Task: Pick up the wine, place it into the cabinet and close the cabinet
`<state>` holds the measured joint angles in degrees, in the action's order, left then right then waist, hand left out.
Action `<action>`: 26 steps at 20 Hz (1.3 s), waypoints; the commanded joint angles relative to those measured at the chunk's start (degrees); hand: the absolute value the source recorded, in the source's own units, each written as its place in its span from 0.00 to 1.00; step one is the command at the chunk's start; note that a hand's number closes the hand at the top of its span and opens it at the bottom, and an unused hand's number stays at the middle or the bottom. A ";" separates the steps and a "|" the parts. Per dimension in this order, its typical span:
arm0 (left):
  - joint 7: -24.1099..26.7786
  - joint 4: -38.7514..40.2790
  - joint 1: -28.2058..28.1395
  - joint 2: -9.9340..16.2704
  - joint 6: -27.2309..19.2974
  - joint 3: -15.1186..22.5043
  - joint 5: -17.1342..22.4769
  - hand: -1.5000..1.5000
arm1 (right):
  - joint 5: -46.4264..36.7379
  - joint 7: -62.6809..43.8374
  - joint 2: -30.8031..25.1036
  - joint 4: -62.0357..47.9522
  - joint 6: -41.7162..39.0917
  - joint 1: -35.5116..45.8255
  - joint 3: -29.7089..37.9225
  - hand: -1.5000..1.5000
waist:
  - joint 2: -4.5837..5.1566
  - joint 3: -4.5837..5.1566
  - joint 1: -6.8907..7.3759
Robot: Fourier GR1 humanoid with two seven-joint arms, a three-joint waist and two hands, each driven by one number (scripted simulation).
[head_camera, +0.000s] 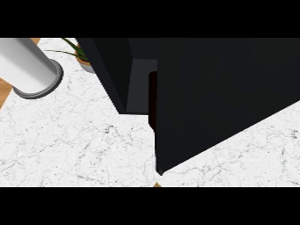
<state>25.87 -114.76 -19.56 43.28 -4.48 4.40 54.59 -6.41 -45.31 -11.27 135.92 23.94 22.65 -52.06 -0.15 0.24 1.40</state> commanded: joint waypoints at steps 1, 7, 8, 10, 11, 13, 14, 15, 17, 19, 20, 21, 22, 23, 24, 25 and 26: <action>0.31 -0.50 0.51 -3.02 -0.97 3.56 -2.37 0.00 | 1.42 0.54 10.71 -11.88 4.35 10.46 -0.15 1.00 | 0.24 -0.03 0.39; -2.83 -0.45 3.18 -1.13 -0.20 0.45 0.13 0.00 | 9.99 2.09 10.79 -18.90 6.58 22.16 7.19 1.00 | 0.50 -0.04 1.62; -2.08 0.64 3.56 -1.97 -1.33 0.73 -1.35 0.00 | 12.52 2.89 10.89 -21.30 6.73 25.33 10.18 1.00 | 0.61 -0.06 1.59; -3.34 0.42 5.91 -2.79 -3.05 1.31 -1.06 0.00 | 14.05 3.98 11.04 -27.44 9.14 31.86 11.92 1.00 | 0.55 -0.06 1.31; -2.96 0.12 3.61 -3.16 -1.08 2.46 -1.54 0.00 | 15.22 4.02 11.09 -30.38 9.57 35.01 12.25 1.00 | 0.37 -0.06 1.57; -2.24 -0.15 4.11 -4.71 -3.58 2.31 -2.92 0.00 | 18.01 8.20 11.16 -37.06 7.14 37.99 16.32 1.00 | 0.57 -0.13 1.47; -2.35 2.73 3.65 -4.72 -1.09 1.48 -2.27 0.00 | 19.94 7.07 11.18 -37.66 8.60 40.98 16.57 1.00 | 0.37 -0.12 0.88; -2.30 0.81 2.64 -4.64 -1.99 1.35 -2.94 0.00 | 21.11 7.12 11.20 -40.34 4.22 42.16 22.20 1.00 | 0.42 -0.16 0.94; -2.41 1.07 3.22 -4.94 -1.36 0.53 -2.88 0.00 | 16.75 12.60 11.23 -45.38 2.06 42.02 21.31 1.00 | 0.38 -0.17 0.44; -3.48 -0.58 1.81 -4.28 -1.27 0.24 -2.90 0.00 | 14.37 13.76 11.24 -50.89 3.37 45.43 19.61 1.00 | 0.25 -0.15 0.83; -3.55 1.14 2.76 -4.85 0.17 -1.50 -1.18 0.00 | 13.63 11.25 11.25 -49.99 1.54 46.36 21.25 1.00 | 0.14 -0.17 -0.08; -4.17 0.74 3.80 -5.90 -2.09 0.10 -2.48 0.00 | 13.68 14.80 11.26 -54.04 2.37 46.85 20.64 1.00 | 0.30 -0.17 0.09; -4.74 1.67 5.75 -5.59 -2.56 -0.45 -3.11 0.00 | 16.41 17.12 10.78 -56.16 -2.85 45.51 26.00 1.00 | 0.47 -0.20 -0.32; -5.06 -0.74 4.93 -6.67 -5.03 1.16 -4.49 0.00 | 15.34 17.61 11.26 -59.73 -0.30 48.87 25.32 1.00 | 0.41 -0.19 0.15; -4.47 0.00 4.65 -6.32 -2.27 -0.63 -3.70 0.00 | 15.59 18.70 11.26 -60.57 -2.91 46.17 27.05 1.00 | 0.35 -0.20 -0.20; -3.08 0.46 3.10 -7.05 -1.21 1.34 -6.31 0.00 | 17.70 19.52 11.27 -64.04 -1.93 49.44 27.58 1.00 | 0.40 -0.17 0.35; -2.64 5.27 6.28 -8.54 -0.67 1.09 -6.17 0.00 | 17.76 21.68 11.27 -64.49 -1.31 48.42 26.87 1.00 | 0.45 -0.16 -0.23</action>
<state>22.31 -113.26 -15.09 36.81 -6.32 4.98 50.27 9.97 -28.20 -0.08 78.57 23.52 69.16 -27.38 0.21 0.07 1.51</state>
